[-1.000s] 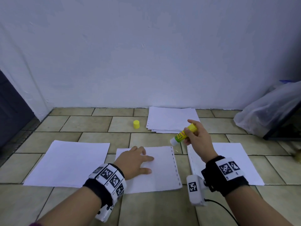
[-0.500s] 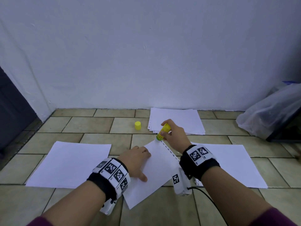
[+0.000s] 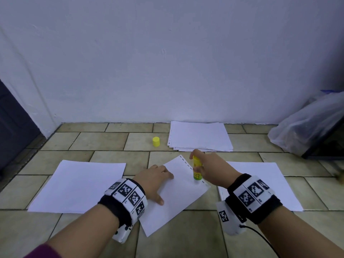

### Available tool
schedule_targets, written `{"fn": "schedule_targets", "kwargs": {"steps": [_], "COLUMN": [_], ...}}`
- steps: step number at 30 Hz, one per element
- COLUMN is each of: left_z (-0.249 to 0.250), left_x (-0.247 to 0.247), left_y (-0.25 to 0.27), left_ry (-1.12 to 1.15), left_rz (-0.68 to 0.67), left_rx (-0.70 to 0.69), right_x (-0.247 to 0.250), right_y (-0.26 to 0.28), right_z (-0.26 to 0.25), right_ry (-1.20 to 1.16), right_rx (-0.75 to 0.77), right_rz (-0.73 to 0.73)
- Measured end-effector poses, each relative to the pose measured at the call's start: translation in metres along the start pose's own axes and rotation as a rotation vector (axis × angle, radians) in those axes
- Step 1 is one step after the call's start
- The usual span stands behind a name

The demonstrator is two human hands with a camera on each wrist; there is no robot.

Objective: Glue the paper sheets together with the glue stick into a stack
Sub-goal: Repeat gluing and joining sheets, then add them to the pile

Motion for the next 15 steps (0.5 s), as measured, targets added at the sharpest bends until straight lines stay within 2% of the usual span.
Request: {"fn": "schedule_targets", "kwargs": {"steps": [4, 6, 11, 15], "left_z": [0.0, 0.0, 0.0, -0.001], "left_x": [-0.002, -0.002, 0.003, -0.005], "left_y": [0.0, 0.0, 0.007, 0.006], "left_ry": [-0.021, -0.026, -0.058, 0.0], "left_rz": [-0.024, -0.021, 0.083, 0.085], "left_rx": [-0.006, 0.015, 0.06, 0.043], "right_x": [0.002, 0.008, 0.037, 0.039], "right_y": [0.012, 0.013, 0.01, 0.004], "right_z": [0.007, 0.016, 0.047, 0.05], "right_ry": [0.013, -0.114, -0.518, -0.635], "right_rx": [-0.018, -0.048, -0.156, -0.169], "right_rz": [-0.042, -0.02, 0.276, 0.366]}}
Point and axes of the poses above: each hand's wrist, its own y-axis away from the middle knuckle, its own x-axis out of the back of the hand, z = x × y, the point moved 9 cm from there along -y, towards the middle knuckle, and after that the axes turned 4 degrees about x, right-handed, at the moved point
